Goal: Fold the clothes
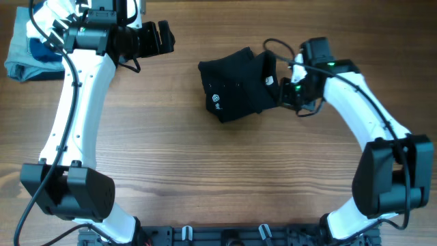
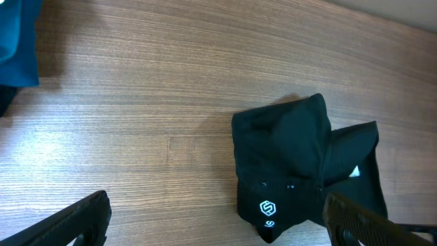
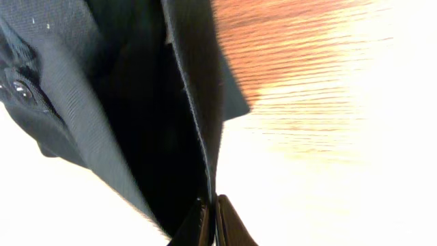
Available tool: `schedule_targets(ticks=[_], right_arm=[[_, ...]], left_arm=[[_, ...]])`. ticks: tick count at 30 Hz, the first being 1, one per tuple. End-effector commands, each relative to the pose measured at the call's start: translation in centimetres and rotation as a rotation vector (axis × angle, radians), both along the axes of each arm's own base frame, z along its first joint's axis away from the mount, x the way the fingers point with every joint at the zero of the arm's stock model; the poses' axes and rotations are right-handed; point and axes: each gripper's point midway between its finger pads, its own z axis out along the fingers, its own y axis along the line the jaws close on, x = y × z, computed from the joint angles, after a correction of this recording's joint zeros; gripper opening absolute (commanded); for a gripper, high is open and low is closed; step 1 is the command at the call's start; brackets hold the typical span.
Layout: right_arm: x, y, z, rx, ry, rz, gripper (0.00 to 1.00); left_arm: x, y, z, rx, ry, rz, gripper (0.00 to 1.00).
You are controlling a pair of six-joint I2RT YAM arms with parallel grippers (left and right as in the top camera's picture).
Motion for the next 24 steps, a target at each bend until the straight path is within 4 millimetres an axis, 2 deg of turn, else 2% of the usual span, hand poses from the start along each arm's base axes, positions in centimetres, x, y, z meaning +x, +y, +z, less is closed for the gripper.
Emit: schedule_targets(ticks=[1,4,7,8,9,10,12,14,16,18,20,24], right_arm=[[0.7,-0.9,1.1,0.028,-0.056,0.064,0.04],[1.5,-1.8,0.2,-0.006,-0.070,0.061,0.04],[2.9,-1.9,-1.1,-0.016,-0.099,0.070,0.05],[3.4,-1.8,-1.2,-0.012,-0.114,0.071,0.12],[4.1,-1.5,-0.9,0.002,-0.153,0.090,0.27],[4.8,-1.1,-0.2,0.017,-0.191,0.111,0.40],[6.9,-0.8,2.8,0.021,-0.289,0.130,0.55],[8.9,-0.7,6.0,0.014,-0.383,0.152,0.60],[10.4,-0.3,8.3,0.008,-0.458,0.177,0.61],[11.1,0.3,9.0,0.008,-0.501,0.190,0.60],[11.4,1.1,8.3,0.013,-0.502,0.204,0.58],[12.0,3.4,3.6,0.023,-0.435,0.250,0.50]], left_arm=[[0.1,0.1,-0.2,0.013,0.000,-0.009,1.00],[0.1,0.1,-0.2,0.013,0.000,-0.009,1.00],[0.1,0.1,-0.2,0.013,0.000,-0.009,1.00],[0.1,0.1,-0.2,0.013,0.001,-0.009,1.00],[0.1,0.1,-0.2,0.013,0.001,-0.009,1.00],[0.1,0.1,-0.2,0.013,0.001,-0.009,1.00],[0.1,0.1,-0.2,0.013,0.001,-0.009,1.00],[0.1,0.1,-0.2,0.013,0.001,-0.009,1.00],[0.1,0.1,-0.2,0.013,0.001,-0.009,1.00],[0.1,0.1,-0.2,0.013,0.000,-0.009,1.00],[0.1,0.1,-0.2,0.013,0.000,-0.009,1.00],[0.1,0.1,-0.2,0.013,0.001,-0.009,1.00]])
